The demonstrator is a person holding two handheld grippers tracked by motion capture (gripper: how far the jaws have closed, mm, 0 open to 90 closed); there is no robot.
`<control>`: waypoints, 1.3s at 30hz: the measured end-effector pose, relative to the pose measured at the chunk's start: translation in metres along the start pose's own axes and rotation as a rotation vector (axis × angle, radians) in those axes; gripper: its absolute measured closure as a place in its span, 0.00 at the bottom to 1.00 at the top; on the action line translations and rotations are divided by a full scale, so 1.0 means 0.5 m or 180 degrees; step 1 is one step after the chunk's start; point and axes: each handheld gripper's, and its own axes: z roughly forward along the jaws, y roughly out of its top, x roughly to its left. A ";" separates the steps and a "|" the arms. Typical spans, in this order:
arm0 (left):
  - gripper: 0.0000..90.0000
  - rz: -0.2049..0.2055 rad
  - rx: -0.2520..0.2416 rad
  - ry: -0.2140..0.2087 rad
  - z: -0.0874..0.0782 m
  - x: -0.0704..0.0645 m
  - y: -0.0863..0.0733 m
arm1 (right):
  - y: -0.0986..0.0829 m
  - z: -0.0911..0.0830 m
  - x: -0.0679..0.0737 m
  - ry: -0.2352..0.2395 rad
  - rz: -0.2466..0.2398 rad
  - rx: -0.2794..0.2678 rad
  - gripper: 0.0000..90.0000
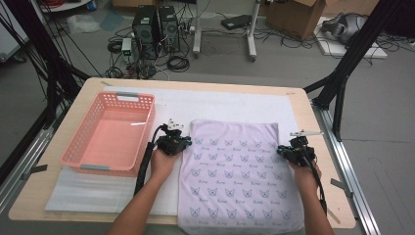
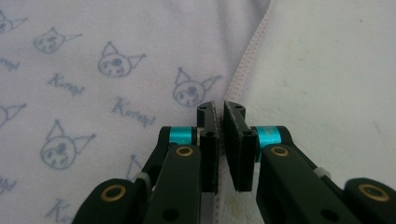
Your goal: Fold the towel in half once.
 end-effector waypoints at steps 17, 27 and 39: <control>0.98 -0.0299 -0.0274 0.0098 -0.034 0.024 0.022 | 0.006 0.000 -0.016 0.0061 0.0109 -0.0032 0.97; 0.98 -0.0388 -0.0449 0.0194 -0.066 0.033 0.085 | 0.032 -0.019 -0.031 0.0113 0.0311 -0.0345 0.97; 0.98 -0.0058 -0.0394 0.0093 -0.112 0.006 0.055 | 0.023 -0.068 -0.029 0.0440 0.0159 -0.0580 0.97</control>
